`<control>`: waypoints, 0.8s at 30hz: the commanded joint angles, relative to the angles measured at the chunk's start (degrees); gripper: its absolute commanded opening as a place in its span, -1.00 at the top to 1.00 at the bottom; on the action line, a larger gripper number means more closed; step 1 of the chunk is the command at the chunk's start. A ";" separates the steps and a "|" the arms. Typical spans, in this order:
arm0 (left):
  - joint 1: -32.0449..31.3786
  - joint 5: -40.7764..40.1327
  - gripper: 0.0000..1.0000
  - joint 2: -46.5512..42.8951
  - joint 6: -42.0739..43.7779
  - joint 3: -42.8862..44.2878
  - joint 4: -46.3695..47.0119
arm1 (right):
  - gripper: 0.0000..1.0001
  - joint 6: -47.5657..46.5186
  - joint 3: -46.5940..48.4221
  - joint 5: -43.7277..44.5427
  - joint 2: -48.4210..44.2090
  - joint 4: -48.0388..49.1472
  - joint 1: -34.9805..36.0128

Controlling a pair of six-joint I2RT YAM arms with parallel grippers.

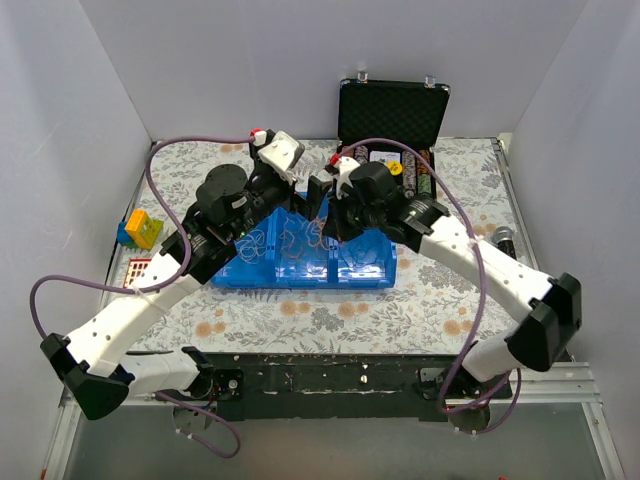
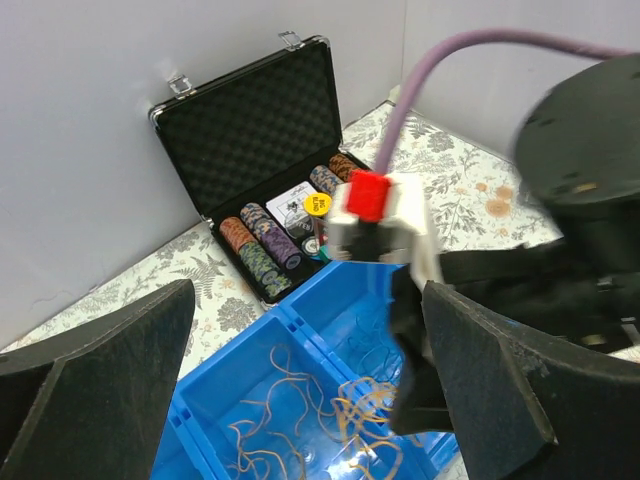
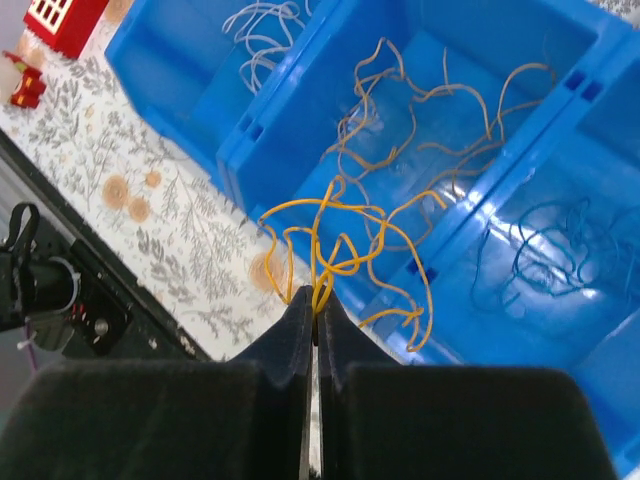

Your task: Untangle the cables

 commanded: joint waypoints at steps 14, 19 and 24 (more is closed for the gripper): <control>0.72 -2.64 -0.96 -2.80 -3.16 -3.04 1.67 | -0.69 -0.53 10.78 -2.82 17.32 8.29 -4.86; 0.73 -2.63 -0.96 -2.71 -5.00 -2.96 1.05 | -0.74 -0.80 7.44 -2.74 12.84 9.43 -5.65; 0.81 -3.52 -0.96 -3.85 -6.24 -2.34 -1.48 | -0.77 0.17 0.42 -3.09 5.73 11.10 -7.93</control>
